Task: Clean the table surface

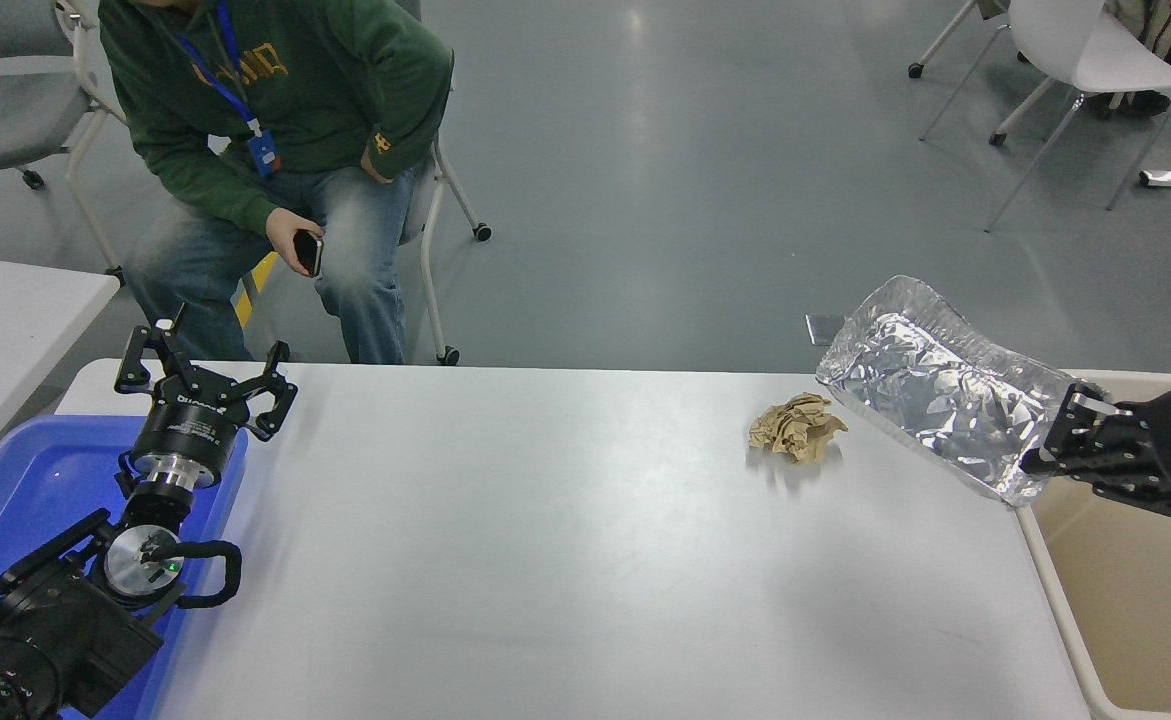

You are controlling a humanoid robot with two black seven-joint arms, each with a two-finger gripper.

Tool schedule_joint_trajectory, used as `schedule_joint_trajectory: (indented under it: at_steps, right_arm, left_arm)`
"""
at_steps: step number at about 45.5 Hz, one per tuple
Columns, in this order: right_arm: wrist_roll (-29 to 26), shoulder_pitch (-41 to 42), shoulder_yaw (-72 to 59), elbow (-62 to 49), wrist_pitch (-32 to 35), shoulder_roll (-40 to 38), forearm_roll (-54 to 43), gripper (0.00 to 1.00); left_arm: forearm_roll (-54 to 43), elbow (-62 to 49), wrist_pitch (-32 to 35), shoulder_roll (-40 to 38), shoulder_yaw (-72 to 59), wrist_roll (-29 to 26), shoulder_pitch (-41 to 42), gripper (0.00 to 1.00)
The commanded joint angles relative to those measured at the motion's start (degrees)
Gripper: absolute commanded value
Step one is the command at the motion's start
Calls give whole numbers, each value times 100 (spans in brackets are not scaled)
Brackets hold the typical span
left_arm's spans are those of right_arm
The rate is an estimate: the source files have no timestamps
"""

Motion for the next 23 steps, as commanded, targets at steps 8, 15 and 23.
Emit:
schedule_joint_trajectory:
  at_steps: [8,15,23]
  right_arm:
    - [-15,249,20,-11,470,-346,-172,0]
    - [-16,345,20,-20,566,-398,-198,0]
    - [-24,363,20,-29,593,-399,-198,0]
  left_arm:
    - [-1,0,0,0,0,-5,0,100]
    - [-1,0,0,0,0,-5,0,100]
    - [-1,0,0,0,0,-5,0,100]
